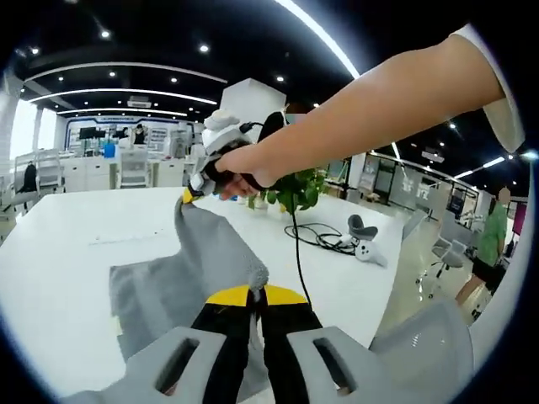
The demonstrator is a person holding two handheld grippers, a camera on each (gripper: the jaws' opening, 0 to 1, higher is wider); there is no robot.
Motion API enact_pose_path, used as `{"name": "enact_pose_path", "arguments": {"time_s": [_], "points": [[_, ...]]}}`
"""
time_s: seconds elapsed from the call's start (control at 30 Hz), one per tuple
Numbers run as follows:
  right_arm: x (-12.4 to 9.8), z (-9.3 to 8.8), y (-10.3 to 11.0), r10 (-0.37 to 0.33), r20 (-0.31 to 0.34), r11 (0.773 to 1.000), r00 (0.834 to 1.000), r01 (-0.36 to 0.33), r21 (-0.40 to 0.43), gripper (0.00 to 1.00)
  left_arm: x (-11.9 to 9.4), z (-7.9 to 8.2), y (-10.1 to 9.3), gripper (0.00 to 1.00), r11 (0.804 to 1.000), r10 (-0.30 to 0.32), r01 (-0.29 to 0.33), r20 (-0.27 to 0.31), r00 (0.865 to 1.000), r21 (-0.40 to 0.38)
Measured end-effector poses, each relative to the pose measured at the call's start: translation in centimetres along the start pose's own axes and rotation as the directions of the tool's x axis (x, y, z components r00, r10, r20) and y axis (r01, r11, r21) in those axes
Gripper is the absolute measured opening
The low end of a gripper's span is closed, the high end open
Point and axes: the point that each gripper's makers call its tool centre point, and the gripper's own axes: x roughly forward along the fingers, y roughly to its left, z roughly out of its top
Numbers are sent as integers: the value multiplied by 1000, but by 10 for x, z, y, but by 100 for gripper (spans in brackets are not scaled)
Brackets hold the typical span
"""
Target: Fold the towel on the table until its edges align and the towel forms a compact rectangular stack.
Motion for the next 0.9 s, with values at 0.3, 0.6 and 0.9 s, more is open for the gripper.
{"name": "enact_pose_path", "arguments": {"time_s": [0.3, 0.6, 0.9], "points": [[14, -2, 26, 35, 1, 999, 999, -35, 34, 0, -11, -15, 16, 4, 1000, 27, -26, -36, 999, 8], [38, -7, 46, 66, -5, 996, 998, -66, 61, 0, -22, -40, 33, 4, 999, 39, -38, -101, 994, 17], [53, -11, 75, 113, -9, 991, 994, -112, 68, 0, -33, -53, 41, 4, 998, 58, -60, -134, 989, -13]]}}
